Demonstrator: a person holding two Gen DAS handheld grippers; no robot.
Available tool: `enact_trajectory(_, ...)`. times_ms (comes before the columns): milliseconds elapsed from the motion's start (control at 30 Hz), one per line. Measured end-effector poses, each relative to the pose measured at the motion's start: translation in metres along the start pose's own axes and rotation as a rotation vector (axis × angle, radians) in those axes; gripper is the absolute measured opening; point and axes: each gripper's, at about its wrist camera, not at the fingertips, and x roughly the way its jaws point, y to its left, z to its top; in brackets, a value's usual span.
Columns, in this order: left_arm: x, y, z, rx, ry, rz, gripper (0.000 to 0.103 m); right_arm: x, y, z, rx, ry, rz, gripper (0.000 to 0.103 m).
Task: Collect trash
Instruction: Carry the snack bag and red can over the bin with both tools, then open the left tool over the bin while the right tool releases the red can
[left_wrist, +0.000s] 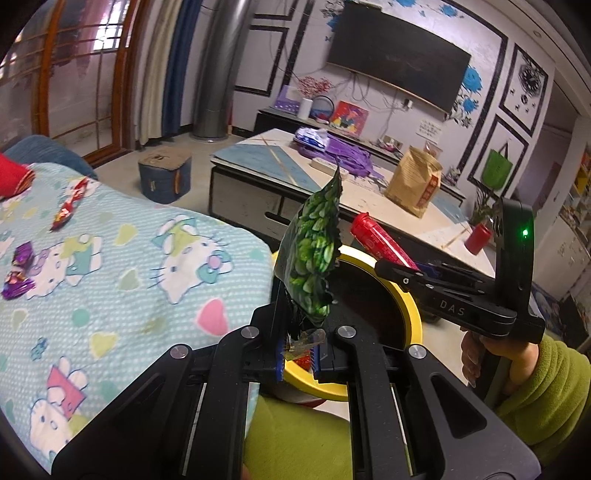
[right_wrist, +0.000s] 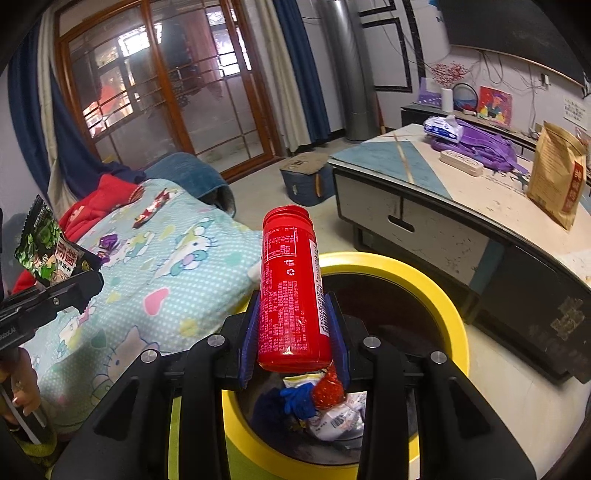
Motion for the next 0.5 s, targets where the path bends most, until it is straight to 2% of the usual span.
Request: enact_trajectory(500,0.044,-0.024,-0.004,0.053,0.085,-0.039,0.006,0.014,-0.033,-0.020,0.062,0.085,-0.061,0.032)
